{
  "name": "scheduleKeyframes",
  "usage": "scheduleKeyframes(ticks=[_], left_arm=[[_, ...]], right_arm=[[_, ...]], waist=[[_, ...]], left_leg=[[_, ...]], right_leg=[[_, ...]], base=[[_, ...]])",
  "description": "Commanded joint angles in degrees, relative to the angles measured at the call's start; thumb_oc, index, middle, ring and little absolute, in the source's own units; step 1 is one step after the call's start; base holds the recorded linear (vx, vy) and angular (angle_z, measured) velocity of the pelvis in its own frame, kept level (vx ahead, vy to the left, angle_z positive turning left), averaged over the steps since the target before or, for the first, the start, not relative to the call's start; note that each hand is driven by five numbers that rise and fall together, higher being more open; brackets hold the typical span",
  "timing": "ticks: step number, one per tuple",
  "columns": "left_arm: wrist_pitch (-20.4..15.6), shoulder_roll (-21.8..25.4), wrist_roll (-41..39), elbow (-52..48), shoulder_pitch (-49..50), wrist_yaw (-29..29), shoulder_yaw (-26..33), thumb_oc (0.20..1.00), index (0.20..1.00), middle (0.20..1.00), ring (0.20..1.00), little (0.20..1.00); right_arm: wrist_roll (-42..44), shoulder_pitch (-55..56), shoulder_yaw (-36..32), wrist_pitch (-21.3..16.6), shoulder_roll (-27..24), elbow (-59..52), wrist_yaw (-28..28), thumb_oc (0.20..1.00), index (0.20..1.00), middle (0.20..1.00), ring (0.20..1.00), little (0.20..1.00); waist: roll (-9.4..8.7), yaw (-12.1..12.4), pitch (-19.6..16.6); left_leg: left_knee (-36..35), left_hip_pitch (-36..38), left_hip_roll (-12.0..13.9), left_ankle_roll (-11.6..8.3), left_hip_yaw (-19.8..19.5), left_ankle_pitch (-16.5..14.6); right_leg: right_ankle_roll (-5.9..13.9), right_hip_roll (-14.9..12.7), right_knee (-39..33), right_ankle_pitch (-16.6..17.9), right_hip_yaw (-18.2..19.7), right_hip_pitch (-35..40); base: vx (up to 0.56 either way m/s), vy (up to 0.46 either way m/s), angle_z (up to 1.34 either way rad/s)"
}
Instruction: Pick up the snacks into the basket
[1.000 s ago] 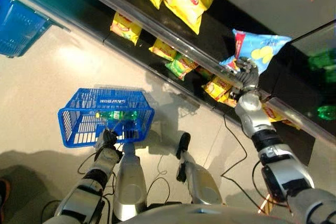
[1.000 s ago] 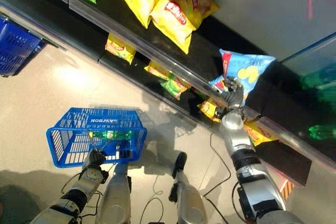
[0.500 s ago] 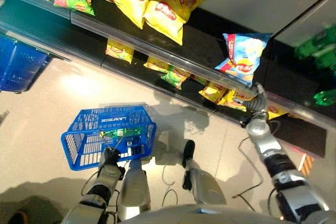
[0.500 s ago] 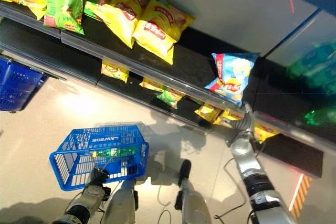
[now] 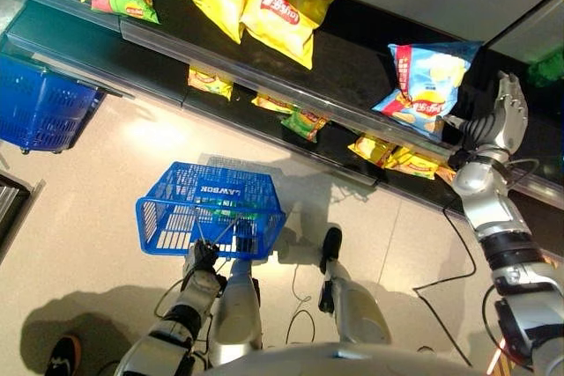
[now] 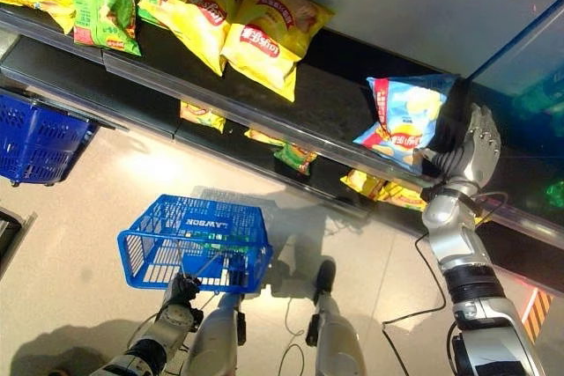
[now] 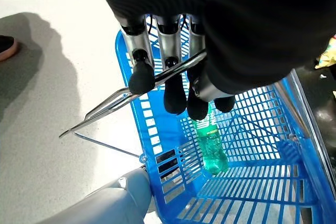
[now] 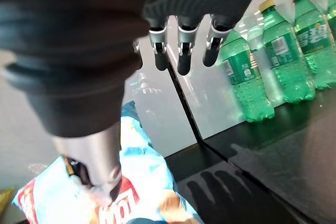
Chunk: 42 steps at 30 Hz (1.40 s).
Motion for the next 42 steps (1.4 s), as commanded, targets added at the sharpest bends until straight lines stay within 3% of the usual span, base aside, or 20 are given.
scheduleKeyframes(ticks=[1, 10, 13, 22, 26, 27, 28, 29, 36, 42], left_arm=[[2.26, 0.40, 4.30, 4.79, -0.35, 1.85, -5.09, 0.200, 0.200, 0.200, 0.200, 0.200], [1.79, 2.00, 4.60, 3.58, -0.34, 1.55, -7.80, 0.200, 0.200, 0.200, 0.200, 0.200], [0.65, 3.17, 2.27, 1.98, -0.04, 1.75, -8.67, 0.200, 0.200, 0.200, 0.200, 0.200], [-0.91, 4.10, -0.63, -2.38, -0.56, 2.59, -10.33, 0.200, 0.200, 0.200, 0.200, 0.200], [-1.26, 3.77, -1.56, -4.22, -1.06, 2.68, -11.18, 0.200, 0.200, 0.200, 0.200, 0.200], [-1.31, 3.64, -1.64, -4.74, -1.22, 2.82, -11.31, 0.200, 0.200, 0.200, 0.200, 0.200], [-1.36, 3.49, -1.91, -5.08, -1.39, 2.96, -11.45, 0.200, 0.200, 0.200, 0.200, 0.200], [-1.35, 3.26, -2.12, -5.38, -1.70, 3.09, -11.50, 0.200, 0.200, 0.200, 0.200, 0.200], [-1.20, 2.75, -2.23, -5.38, -2.40, 3.50, -11.42, 0.200, 0.200, 0.200, 0.200, 0.200], [-1.11, 2.30, -2.46, -4.53, -2.52, 4.22, -10.05, 0.200, 0.200, 0.200, 0.200, 0.200]], right_arm=[[-1.84, -8.70, 2.73, -1.40, -5.64, 2.81, 1.55, 1.000, 1.000, 1.000, 1.000, 1.000], [4.10, -25.14, 15.72, -2.67, -8.05, 19.17, 8.56, 1.000, 1.000, 1.000, 1.000, 1.000], [8.80, -33.93, 21.65, -3.32, -5.98, 32.37, 12.14, 1.000, 1.000, 1.000, 1.000, 1.000], [10.91, -43.51, 26.03, -3.90, -2.04, 47.04, 14.08, 1.000, 1.000, 1.000, 1.000, 1.000], [12.49, -43.59, 24.75, -4.18, -0.93, 49.23, 13.82, 1.000, 1.000, 1.000, 1.000, 1.000], [13.03, -43.26, 24.09, -4.28, -0.75, 49.38, 13.44, 0.868, 0.868, 0.868, 0.868, 0.868], [13.79, -42.34, 23.28, -4.51, -0.34, 49.32, 13.09, 0.492, 0.492, 0.492, 0.492, 0.492], [14.92, -40.82, 22.32, -4.99, 0.72, 49.18, 12.66, 0.200, 0.200, 0.200, 0.200, 0.200], [20.03, -35.99, 16.81, -6.23, 4.18, 48.53, 10.64, 0.200, 0.200, 0.200, 0.200, 0.200], [30.93, -28.19, 8.65, -10.24, 8.68, 44.92, 8.23, 0.200, 0.200, 0.200, 0.200, 0.200]], waist=[[-0.58, 0.77, 0.45], [-1.44, 2.41, 3.05], [-1.71, 4.38, 5.14], [-1.02, 7.35, 8.24], [-0.54, 8.12, 8.67], [-0.40, 8.30, 8.67], [-0.22, 8.42, 8.67], [-0.06, 8.70, 8.67], [0.15, 8.88, 8.67], [0.00, 7.90, 8.67]], left_leg=[[0.11, 0.77, -4.54, 2.65, -0.18, -4.23], [0.10, -1.06, -5.32, 2.66, -0.36, -3.25], [0.16, -2.60, -5.49, 2.45, -0.96, -2.51], [0.61, -6.05, -5.57, 2.16, -2.14, -1.28], [0.57, -7.67, -5.85, 2.13, -2.83, -0.92], [0.57, -8.06, -5.87, 2.13, -3.05, -0.89], [0.58, -8.39, -5.97, 2.17, -3.23, -0.86], [0.54, -8.97, -6.06, 2.15, -3.63, -0.74], [0.48, -9.23, -6.33, 2.24, -4.09, -0.86], [0.38, -8.10, -6.39, 2.21, -3.89, -1.30]], right_leg=[[4.75, -1.17, 2.62, 0.86, 0.35, -3.45], [4.91, -1.57, 2.44, 2.23, 0.23, -4.77], [4.99, -1.74, 2.26, 2.78, -0.48, -5.57], [5.12, -1.69, 1.60, 3.64, -1.29, -7.71], [5.22, -1.63, 1.39, 3.85, -1.81, -8.89], [5.25, -1.68, 1.38, 3.82, -1.95, -9.21], [5.28, -1.76, 1.37, 3.85, -2.09, -9.51], [5.36, -1.74, 1.30, 3.84, -2.29, -9.89], [5.49, -2.00, 1.18, 3.84, -2.71, -9.91], [5.41, -2.19, 1.14, 3.51, -2.69, -8.82]], base=[[-0.03, 0.031, -0.05], [-0.01, 0.018, 0.00], [-0.01, 0.013, 0.00], [-0.01, 0.017, 0.09], [-0.01, 0.021, 0.07], [0.00, 0.020, 0.09], [-0.01, 0.019, 0.10], [0.00, 0.014, 0.07], [0.00, 0.014, 0.04], [-0.01, 0.012, 0.03]])
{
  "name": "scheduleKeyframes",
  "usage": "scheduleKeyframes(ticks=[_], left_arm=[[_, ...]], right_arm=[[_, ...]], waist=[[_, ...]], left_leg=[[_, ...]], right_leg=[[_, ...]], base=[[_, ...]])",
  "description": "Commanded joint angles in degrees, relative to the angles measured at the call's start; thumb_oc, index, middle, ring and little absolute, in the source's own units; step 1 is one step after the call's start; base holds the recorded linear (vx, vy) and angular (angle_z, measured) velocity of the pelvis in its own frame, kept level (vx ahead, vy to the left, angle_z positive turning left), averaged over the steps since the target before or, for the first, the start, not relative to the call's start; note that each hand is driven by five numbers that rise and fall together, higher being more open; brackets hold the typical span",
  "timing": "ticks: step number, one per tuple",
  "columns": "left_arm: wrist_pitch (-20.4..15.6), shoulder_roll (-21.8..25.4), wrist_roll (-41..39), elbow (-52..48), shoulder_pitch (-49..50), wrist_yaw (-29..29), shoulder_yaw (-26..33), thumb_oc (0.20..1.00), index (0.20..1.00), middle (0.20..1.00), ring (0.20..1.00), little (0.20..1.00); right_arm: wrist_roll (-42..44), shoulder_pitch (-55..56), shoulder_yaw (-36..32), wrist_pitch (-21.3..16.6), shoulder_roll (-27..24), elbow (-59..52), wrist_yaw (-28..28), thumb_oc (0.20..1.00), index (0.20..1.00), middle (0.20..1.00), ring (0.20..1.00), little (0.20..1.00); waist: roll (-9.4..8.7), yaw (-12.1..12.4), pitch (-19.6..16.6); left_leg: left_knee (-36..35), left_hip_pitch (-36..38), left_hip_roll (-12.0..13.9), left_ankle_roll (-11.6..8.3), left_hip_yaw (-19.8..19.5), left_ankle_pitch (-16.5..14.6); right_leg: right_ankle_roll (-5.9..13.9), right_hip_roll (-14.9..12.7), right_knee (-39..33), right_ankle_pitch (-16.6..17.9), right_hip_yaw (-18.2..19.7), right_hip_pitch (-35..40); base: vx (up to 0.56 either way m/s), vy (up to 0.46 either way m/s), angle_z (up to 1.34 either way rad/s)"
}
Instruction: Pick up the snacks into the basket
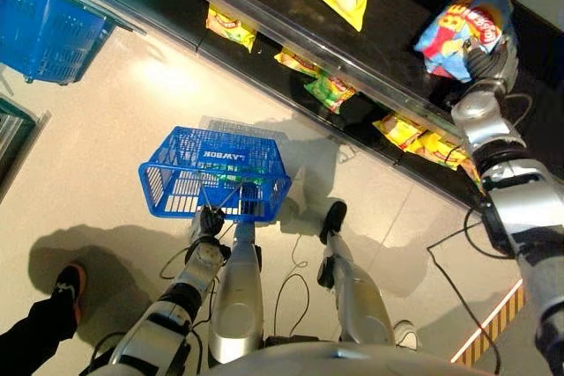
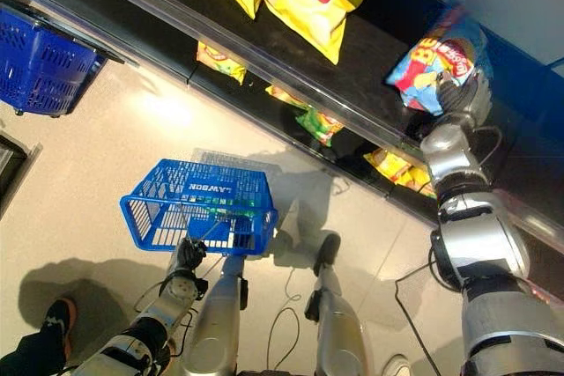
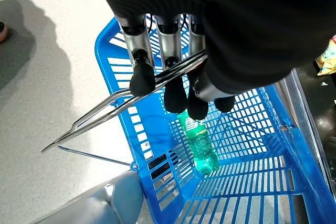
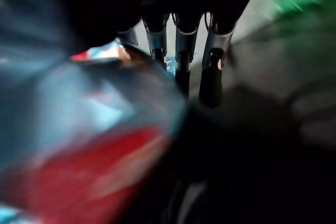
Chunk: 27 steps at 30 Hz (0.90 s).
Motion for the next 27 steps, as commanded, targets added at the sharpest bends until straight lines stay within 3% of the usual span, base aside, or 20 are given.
scheduleKeyframes(ticks=[1, 2, 10, 19, 27], left_arm=[[1.28, -0.67, -0.15, 2.41, 1.64, 1.89, -5.16, 0.200, 0.200, 0.200, 0.200, 0.200], [1.41, -0.67, -0.39, 3.57, 1.87, 1.90, -4.08, 0.200, 0.200, 0.200, 0.200, 0.200], [1.48, -0.15, -0.71, 5.42, 2.69, 1.62, -1.58, 0.200, 0.200, 0.200, 0.200, 0.200], [1.71, -0.13, -1.31, 7.19, 3.91, 0.21, 1.60, 0.200, 0.200, 0.200, 0.200, 0.200], [2.30, -0.08, -0.43, 9.64, 5.17, -1.16, 5.82, 0.200, 0.200, 0.200, 0.200, 0.200]], right_arm=[[6.58, 4.56, 0.31, 0.72, 7.12, 3.12, 4.00, 0.200, 0.200, 0.200, 0.200, 0.200], [10.51, 7.86, -2.29, -1.12, 7.69, 0.46, 2.94, 0.200, 0.200, 0.200, 0.200, 0.200], [13.83, 14.45, -6.27, -3.44, 6.54, -7.21, 1.40, 0.200, 0.200, 0.200, 0.200, 0.200], [25.63, 22.36, -13.51, -9.22, 4.96, -21.04, 3.61, 0.200, 0.200, 0.200, 0.200, 0.200], [31.28, 33.81, -21.91, -16.33, 3.51, -43.72, 6.61, 0.200, 0.200, 0.200, 0.200, 0.200]], waist=[[0.73, 3.37, 3.90], [0.47, 2.61, 3.90], [-0.20, 0.88, 3.70], [-1.12, -1.49, 1.90], [-2.05, -4.73, -1.76]], left_leg=[[-1.29, 0.94, -5.84, 2.11, 0.41, -2.23], [-1.24, 1.59, -5.80, 2.06, 0.60, -2.32], [-1.30, 3.31, -5.77, 2.12, 1.07, -2.67], [-1.10, 5.24, -5.69, 2.47, 2.40, -3.43], [-1.07, 8.17, -5.45, 2.90, 4.19, -4.57]], right_leg=[[5.67, -1.99, 1.09, 2.81, 1.09, -3.11], [5.52, -1.95, 1.16, 2.67, 1.26, -2.61], [5.33, -1.75, 1.25, 2.46, 1.40, -1.32], [4.99, -1.37, 1.52, 2.21, 2.53, -0.64], [4.77, -0.89, 1.81, 1.60, 4.18, 0.90]], base=[[0.00, 0.000, 0.00], [0.00, 0.000, 0.00], [0.00, 0.000, 0.00], [0.00, -0.004, -0.03], [0.03, -0.012, -0.14]])
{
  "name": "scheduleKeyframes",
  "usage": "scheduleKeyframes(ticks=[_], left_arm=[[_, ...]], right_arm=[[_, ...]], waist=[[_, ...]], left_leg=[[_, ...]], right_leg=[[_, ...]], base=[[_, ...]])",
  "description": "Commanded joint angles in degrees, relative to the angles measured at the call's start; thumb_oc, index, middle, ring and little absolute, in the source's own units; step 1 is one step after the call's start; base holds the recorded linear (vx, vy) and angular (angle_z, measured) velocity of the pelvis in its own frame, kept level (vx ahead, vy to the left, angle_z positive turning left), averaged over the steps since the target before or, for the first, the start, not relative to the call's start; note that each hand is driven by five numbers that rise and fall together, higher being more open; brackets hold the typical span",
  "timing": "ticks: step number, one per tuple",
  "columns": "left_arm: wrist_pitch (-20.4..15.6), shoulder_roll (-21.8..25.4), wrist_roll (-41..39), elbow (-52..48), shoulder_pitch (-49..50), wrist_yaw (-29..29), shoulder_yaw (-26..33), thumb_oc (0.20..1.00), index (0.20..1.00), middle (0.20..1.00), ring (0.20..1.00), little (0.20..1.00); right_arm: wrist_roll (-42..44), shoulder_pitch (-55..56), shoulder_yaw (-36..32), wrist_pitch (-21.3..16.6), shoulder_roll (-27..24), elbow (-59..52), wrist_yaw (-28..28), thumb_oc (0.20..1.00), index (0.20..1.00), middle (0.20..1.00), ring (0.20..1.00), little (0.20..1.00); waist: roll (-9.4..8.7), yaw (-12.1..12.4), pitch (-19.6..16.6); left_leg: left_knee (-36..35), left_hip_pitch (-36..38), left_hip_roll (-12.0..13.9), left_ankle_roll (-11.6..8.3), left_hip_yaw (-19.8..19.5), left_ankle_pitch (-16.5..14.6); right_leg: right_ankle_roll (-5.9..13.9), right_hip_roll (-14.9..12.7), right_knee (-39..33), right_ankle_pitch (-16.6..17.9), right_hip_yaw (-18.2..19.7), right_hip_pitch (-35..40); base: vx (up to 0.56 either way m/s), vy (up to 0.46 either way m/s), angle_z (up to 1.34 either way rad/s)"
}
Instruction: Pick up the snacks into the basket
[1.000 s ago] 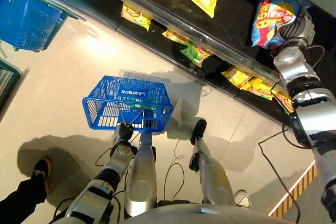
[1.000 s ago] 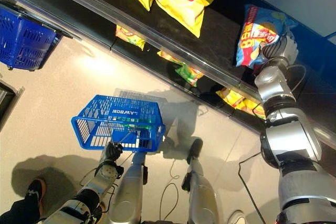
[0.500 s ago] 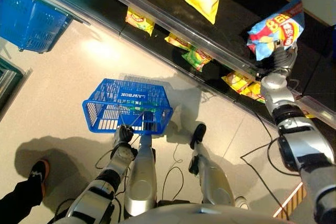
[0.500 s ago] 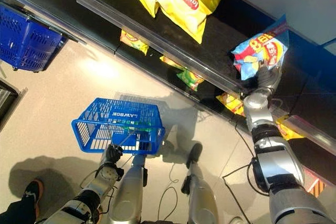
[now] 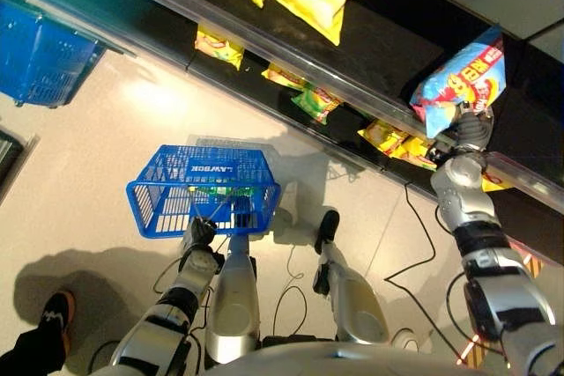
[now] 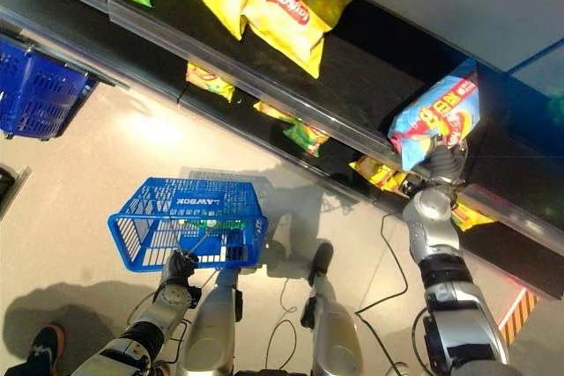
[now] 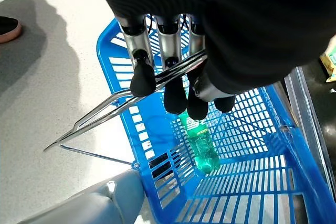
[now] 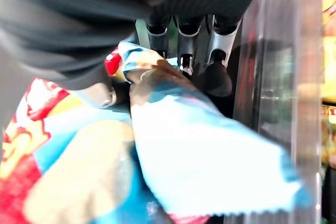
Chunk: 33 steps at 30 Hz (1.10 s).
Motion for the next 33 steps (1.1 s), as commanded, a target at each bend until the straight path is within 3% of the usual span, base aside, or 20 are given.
scheduleKeyframes(ticks=[1, 7, 11, 16, 21, 23, 26, 27, 28, 29, 30, 31, 33], left_arm=[[1.31, 0.20, 1.53, 4.34, 4.53, 0.59, 0.03, 0.200, 0.200, 0.200, 0.200, 0.200], [1.58, 0.73, 3.41, 4.29, 5.33, -0.93, 1.44, 0.200, 0.200, 0.200, 0.200, 0.200], [1.34, 0.66, 4.00, 4.37, 6.01, -2.87, 3.75, 0.200, 0.200, 0.200, 0.200, 0.200], [1.13, 0.56, 3.71, 4.96, 6.43, -3.73, 5.26, 0.200, 0.200, 0.200, 0.200, 0.200], [0.21, 1.50, 2.53, 6.04, 5.45, -4.16, 8.18, 0.200, 0.200, 0.200, 0.200, 0.200], [-0.14, 1.71, 1.43, 5.95, 4.74, -4.17, 8.35, 0.200, 0.200, 0.200, 0.200, 0.200], [-0.64, 2.00, -0.54, 5.52, 4.03, -3.86, 9.26, 0.200, 0.200, 0.200, 0.200, 0.200], [-0.64, 2.03, -0.55, 5.50, 4.07, -3.85, 9.28, 0.200, 0.200, 0.200, 0.200, 0.200], [-0.94, 1.95, -1.10, 5.19, 3.61, -3.53, 9.05, 0.200, 0.200, 0.200, 0.200, 0.200], [-1.89, 1.92, -2.85, 2.85, 3.02, -2.93, 7.94, 0.200, 0.200, 0.200, 0.200, 0.200], [-1.88, 1.94, -2.85, 2.85, 3.02, -2.94, 7.97, 0.200, 0.200, 0.200, 0.200, 0.200], [-2.61, 1.95, -3.54, -0.27, 2.78, -1.79, 6.32, 0.200, 0.200, 0.200, 0.200, 0.200], [-3.46, 1.78, -4.56, -3.63, 1.58, -1.32, 3.75, 0.200, 0.200, 0.200, 0.200, 0.200]], right_arm=[[2.98, 1.63, -6.50, -7.05, -4.07, -8.91, 2.42, 0.200, 0.200, 0.200, 0.200, 0.200], [4.24, 8.98, -7.76, -7.35, -4.39, -21.37, 9.66, 0.200, 0.200, 0.200, 0.200, 0.200], [0.80, 18.10, -6.45, -3.49, -3.35, -31.85, 17.87, 0.200, 0.200, 0.200, 0.200, 0.200], [-0.89, 25.39, -5.01, -1.16, -2.60, -37.78, 23.55, 0.200, 0.200, 0.200, 0.200, 0.200], [-6.84, 35.69, -0.61, 2.50, -5.44, -40.87, 32.97, 0.200, 0.200, 0.200, 0.200, 0.200], [-8.82, 37.36, 2.25, 3.24, -6.19, -37.56, 33.67, 0.200, 0.200, 0.200, 0.200, 0.200], [-21.07, 38.44, 5.58, 4.23, -7.23, -32.75, 32.31, 0.200, 0.200, 0.200, 0.200, 0.200], [-21.22, 38.38, 5.68, 4.17, -7.16, -32.66, 32.24, 0.200, 0.200, 0.200, 0.200, 0.200], [-24.21, 37.81, 7.36, 4.92, -6.90, -29.42, 30.82, 0.200, 0.200, 0.200, 0.200, 0.200], [-32.77, 34.61, 11.77, 5.81, -6.23, -20.48, 27.57, 0.200, 0.200, 0.200, 0.200, 0.200], [-32.78, 34.54, 11.83, 5.77, -6.21, -20.41, 27.55, 0.200, 0.200, 0.200, 0.200, 0.200], [-40.73, 30.49, 16.34, 7.18, -4.98, -13.41, 24.89, 0.200, 0.200, 0.200, 0.200, 0.200], [-45.31, 25.31, 20.60, 8.93, -3.10, -4.81, 22.60, 0.200, 0.200, 0.200, 0.200, 0.200]], waist=[[0.12, -1.15, -2.89], [-0.34, -2.38, -5.06], [-0.85, -3.42, -6.23], [-1.05, -3.94, -6.79], [-1.53, -4.74, -6.99], [-1.66, -4.78, -6.84], [-1.59, -4.83, -6.61], [-1.62, -4.88, -6.63], [-1.56, -4.87, -6.52], [-1.40, -4.53, -6.06], [-1.43, -4.56, -6.04], [-1.11, -4.07, -5.56], [-0.89, -3.57, -4.79]], left_leg=[[0.55, 0.18, -5.26, 2.82, 1.24, -4.57], [0.56, 1.60, -4.98, 2.91, 2.30, -5.06], [0.58, 2.27, -4.61, 2.91, 2.78, -5.07], [0.57, 2.50, -4.35, 2.78, 2.88, -4.92], [0.32, 2.27, -3.99, 2.35, 2.72, -4.38], [0.32, 2.17, -3.91, 2.25, 2.74, -4.20], [0.27, 1.99, -3.93, 2.20, 2.51, -4.08], [0.27, 1.99, -3.93, 2.20, 2.48, -4.09], [0.27, 1.92, -3.97, 2.20, 2.43, -4.04], [0.31, 1.70, -4.01, 2.23, 2.31, -3.87], [0.32, 1.71, -4.01, 2.23, 2.31, -3.87], [0.30, 1.32, -4.02, 2.30, 1.95, -3.66], [0.34, 0.77, -4.10, 2.33, 1.49, -3.26]], right_leg=[[4.40, -0.59, 1.82, 1.61, 1.35, -4.64], [4.33, -0.21, 1.80, 1.30, 2.19, -3.72], [4.21, 0.19, 1.87, 1.19, 2.49, -3.28], [4.05, 0.49, 1.98, 0.94, 2.66, -3.16], [4.00, 0.83, 2.08, 0.80, 2.52, -3.31], [4.01, 0.84, 2.18, 0.81, 2.47, -3.40], [3.97, 0.80, 2.32, 0.70, 2.30, -3.40], [3.98, 0.80, 2.33, 0.68, 2.27, -3.39], [3.99, 0.79, 2.31, 0.74, 2.27, -3.43], [3.97, 0.75, 2.42, 0.80, 2.22, -3.58], [3.97, 0.75, 2.42, 0.79, 2.22, -3.57], [3.95, 0.63, 2.38, 0.94, 1.93, -3.83], [3.96, 0.40, 2.42, 1.13, 1.52, -4.11]], base=[[0.06, -0.028, -0.10], [0.03, -0.014, -0.15], [0.01, -0.023, -0.03], [0.00, -0.011, -0.07], [0.00, -0.008, -0.03], [0.00, 0.000, 0.00], [-0.01, 0.001, 0.00], [0.00, 0.000, 0.00], [-0.03, 0.004, -0.01], [-0.03, 0.004, -0.01], [-0.05, -0.005, -0.01], [-0.05, -0.007, 0.01], [-0.06, -0.013, 0.03]])
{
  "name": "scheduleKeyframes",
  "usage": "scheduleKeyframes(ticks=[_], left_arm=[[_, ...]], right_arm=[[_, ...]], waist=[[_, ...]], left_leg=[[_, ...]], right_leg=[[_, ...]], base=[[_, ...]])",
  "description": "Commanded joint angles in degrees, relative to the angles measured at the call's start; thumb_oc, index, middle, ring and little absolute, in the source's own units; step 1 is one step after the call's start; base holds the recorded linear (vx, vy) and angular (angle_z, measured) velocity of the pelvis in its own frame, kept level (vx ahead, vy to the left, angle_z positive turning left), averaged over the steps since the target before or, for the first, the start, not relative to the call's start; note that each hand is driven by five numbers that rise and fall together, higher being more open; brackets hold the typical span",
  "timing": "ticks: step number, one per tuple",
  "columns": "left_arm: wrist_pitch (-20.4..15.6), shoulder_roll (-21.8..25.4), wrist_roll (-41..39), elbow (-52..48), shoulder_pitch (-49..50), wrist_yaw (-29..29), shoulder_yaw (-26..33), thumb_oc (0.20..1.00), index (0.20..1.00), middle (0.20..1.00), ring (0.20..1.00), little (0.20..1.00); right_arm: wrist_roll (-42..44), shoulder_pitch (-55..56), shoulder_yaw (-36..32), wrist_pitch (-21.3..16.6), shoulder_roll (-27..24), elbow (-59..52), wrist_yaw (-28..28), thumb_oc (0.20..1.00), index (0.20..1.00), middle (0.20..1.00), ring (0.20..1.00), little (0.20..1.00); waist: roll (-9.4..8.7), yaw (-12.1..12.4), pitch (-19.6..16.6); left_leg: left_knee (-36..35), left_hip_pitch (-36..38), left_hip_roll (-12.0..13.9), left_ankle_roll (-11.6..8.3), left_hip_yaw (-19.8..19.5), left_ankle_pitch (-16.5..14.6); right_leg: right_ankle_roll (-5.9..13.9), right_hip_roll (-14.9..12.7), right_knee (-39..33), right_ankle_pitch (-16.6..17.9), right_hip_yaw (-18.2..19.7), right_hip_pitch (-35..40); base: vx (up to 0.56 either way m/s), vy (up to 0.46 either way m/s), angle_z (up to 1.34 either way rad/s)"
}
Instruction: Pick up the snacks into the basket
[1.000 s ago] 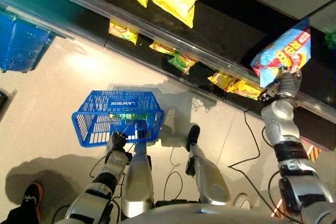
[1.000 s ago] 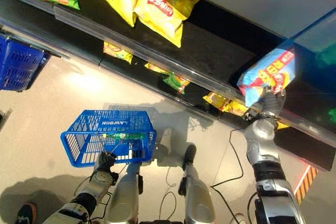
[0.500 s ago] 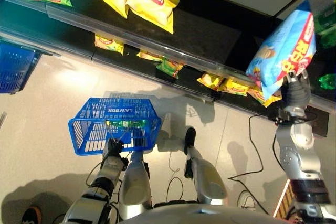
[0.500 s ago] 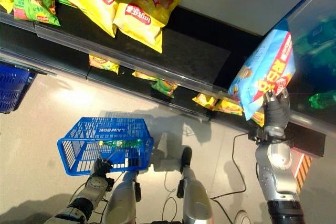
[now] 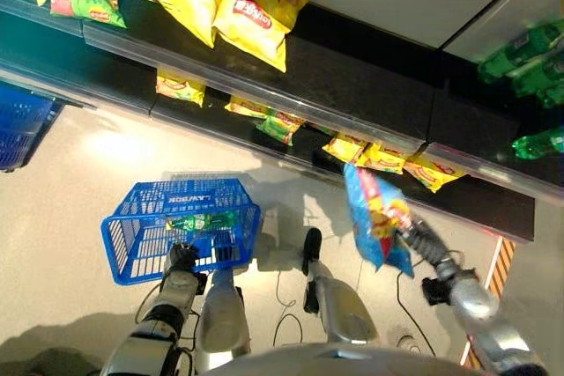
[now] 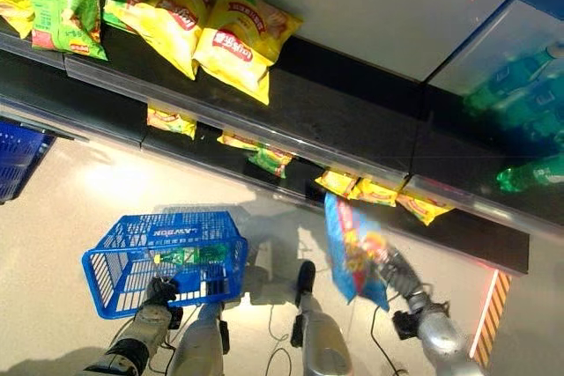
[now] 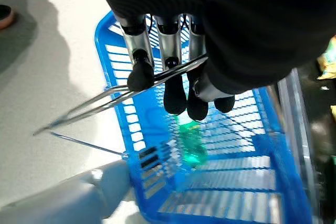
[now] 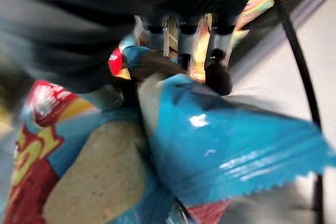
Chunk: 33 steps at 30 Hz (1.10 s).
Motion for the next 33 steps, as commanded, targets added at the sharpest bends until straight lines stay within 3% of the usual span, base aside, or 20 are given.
scheduleKeyframes(ticks=[1, 2, 5, 7, 8, 13, 21, 33], left_arm=[[-3.52, 0.26, -1.92, -2.84, -2.60, 2.96, -3.01, 0.200, 0.200, 0.200, 0.200, 0.200], [-3.49, 0.32, -1.92, -2.85, -2.66, 2.97, -2.94, 0.200, 0.200, 0.200, 0.200, 0.200], [-4.25, -0.63, -2.80, -5.29, -5.70, 2.30, -7.18, 0.200, 0.200, 0.200, 0.200, 0.200], [-4.47, -0.96, -2.78, -5.77, -6.82, 2.21, -8.36, 0.200, 0.200, 0.200, 0.200, 0.200], [-4.87, -2.00, -3.41, -6.93, -8.61, 1.10, -11.53, 0.200, 0.200, 0.200, 0.200, 0.200], [-5.66, -4.77, -5.87, -11.35, -13.25, -0.39, -17.99, 0.200, 0.200, 0.200, 0.200, 0.200], [-6.46, -8.56, -9.93, -20.13, -18.12, -1.48, -25.46, 0.200, 0.200, 0.200, 0.200, 0.200], [-8.30, -10.44, -18.13, -38.47, -19.32, -4.27, -33.59, 0.200, 0.200, 0.200, 0.200, 0.200]], right_arm=[[-10.20, -7.31, 1.24, 1.12, 0.96, 1.99, -5.24, 0.200, 0.200, 0.200, 0.200, 0.200], [-10.22, -7.56, 1.36, 1.01, 1.06, 2.27, -5.36, 0.200, 0.200, 0.200, 0.200, 0.200], [-19.75, -18.87, 9.95, 3.42, 4.15, 13.95, -7.76, 0.200, 0.200, 0.200, 0.200, 0.200], [-19.97, -21.46, 11.79, 3.36, 5.19, 18.52, -9.12, 0.200, 0.200, 0.200, 0.200, 0.200], [-22.10, -26.94, 16.34, 4.22, 7.90, 24.23, -8.51, 0.200, 0.200, 0.200, 0.200, 0.200], [-22.16, -37.86, 22.14, 5.26, 15.23, 35.42, -9.71, 0.200, 0.200, 0.200, 0.200, 0.200], [-19.45, -45.91, 25.44, 5.24, 22.33, 41.39, -11.28, 0.200, 0.200, 0.200, 0.200, 0.200], [-13.93, -50.50, 22.93, 5.03, 24.59, 46.76, -13.63, 0.200, 0.200, 0.200, 0.200, 0.200]], waist=[[2.18, 0.44, 1.37], [2.13, 0.38, 1.43], [2.76, 1.52, 2.77], [3.05, 1.74, 3.04], [3.73, 2.32, 3.84], [5.34, 3.85, 5.89], [6.66, 5.85, 8.61], [9.17, 8.76, 9.14]], left_leg=[[0.34, -1.75, -4.32, 2.27, -1.53, -1.92], [0.35, -1.77, -4.33, 2.27, -1.55, -1.91], [0.40, -2.61, -4.45, 2.33, -1.96, -1.61], [0.43, -2.95, -4.53, 2.36, -2.15, -1.46], [0.49, -3.44, -4.60, 2.32, -2.48, -1.22], [0.46, -5.07, -4.88, 2.03, -3.33, -0.31], [0.22, -7.94, -4.85, 1.57, -4.63, 0.87], [0.01, -11.97, -5.83, 1.51, -6.48, 1.50]], right_leg=[[3.66, 0.38, 2.39, 1.23, -1.31, -4.51], [3.66, 0.38, 2.40, 1.24, -1.33, -4.53], [3.49, 0.07, 2.56, 1.51, -1.72, -5.13], [3.47, -0.03, 2.56, 1.60, -1.83, -5.33], [3.39, -0.24, 2.59, 1.74, -1.96, -5.71], [3.31, -0.58, 2.66, 2.27, -2.82, -7.14], [3.21, -0.98, 2.65, 2.78, -4.46, -9.23], [3.52, -1.82, 2.35, 3.33, -6.64, -12.10]], base=[[-0.04, -0.009, 0.06], [-0.04, -0.004, 0.09], [-0.04, 0.004, 0.08], [-0.04, 0.011, 0.07], [-0.05, 0.016, 0.11], [-0.04, 0.010, 0.12], [-0.02, -0.005, 0.10], [0.00, -0.008, 0.10]])
